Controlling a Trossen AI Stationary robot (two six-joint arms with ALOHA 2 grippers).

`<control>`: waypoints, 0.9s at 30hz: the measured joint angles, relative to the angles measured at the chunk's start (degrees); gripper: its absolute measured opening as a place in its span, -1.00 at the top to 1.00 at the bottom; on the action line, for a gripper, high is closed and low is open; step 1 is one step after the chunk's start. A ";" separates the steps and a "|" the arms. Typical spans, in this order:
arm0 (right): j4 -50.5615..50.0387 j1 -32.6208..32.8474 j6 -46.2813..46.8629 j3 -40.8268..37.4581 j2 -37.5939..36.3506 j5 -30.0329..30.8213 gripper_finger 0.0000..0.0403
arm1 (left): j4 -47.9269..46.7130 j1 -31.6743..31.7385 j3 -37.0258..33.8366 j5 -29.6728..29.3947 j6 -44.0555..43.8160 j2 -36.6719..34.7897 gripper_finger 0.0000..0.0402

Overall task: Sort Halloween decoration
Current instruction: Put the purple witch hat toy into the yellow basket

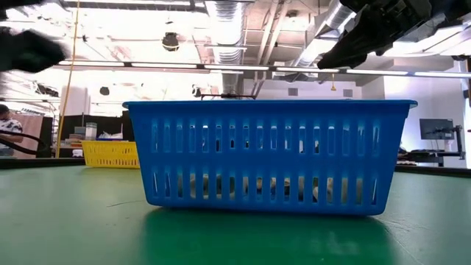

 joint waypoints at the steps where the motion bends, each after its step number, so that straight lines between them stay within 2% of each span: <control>1: 0.16 0.00 -0.16 0.00 0.00 0.00 0.12 | 0.00 1.00 -0.06 -2.88 2.60 -1.28 0.92; 4: 1.07 -0.02 -0.31 0.00 0.01 0.02 0.12 | 0.16 6.03 -0.01 -12.57 9.10 -5.94 0.92; 6: 1.29 -0.02 -0.37 0.00 0.01 0.02 0.12 | -0.03 10.64 0.03 -12.29 9.98 -8.16 0.94; 9: 1.34 -0.02 -0.21 0.00 0.01 0.02 0.12 | -1.31 16.94 0.03 2.16 8.60 -9.99 0.99; 11: 1.34 -0.02 -0.22 0.00 0.01 0.02 0.12 | -2.16 18.29 0.03 10.75 6.96 -9.92 0.99; 13: 1.32 -0.02 -0.24 0.00 0.02 0.01 0.12 | -1.87 17.77 0.02 15.07 6.50 -9.09 0.95; 15: 1.10 -0.02 -0.24 0.00 0.01 0.00 0.12 | -1.20 15.90 0.03 15.95 6.42 -7.55 0.89; 23: -1.46 -0.02 -0.26 0.00 0.02 0.00 0.12 | 1.24 7.97 0.03 12.01 1.80 0.33 0.48; 27: -1.46 -0.02 -0.37 0.00 0.02 0.02 0.12 | 1.22 5.84 0.03 12.40 -1.11 3.35 0.32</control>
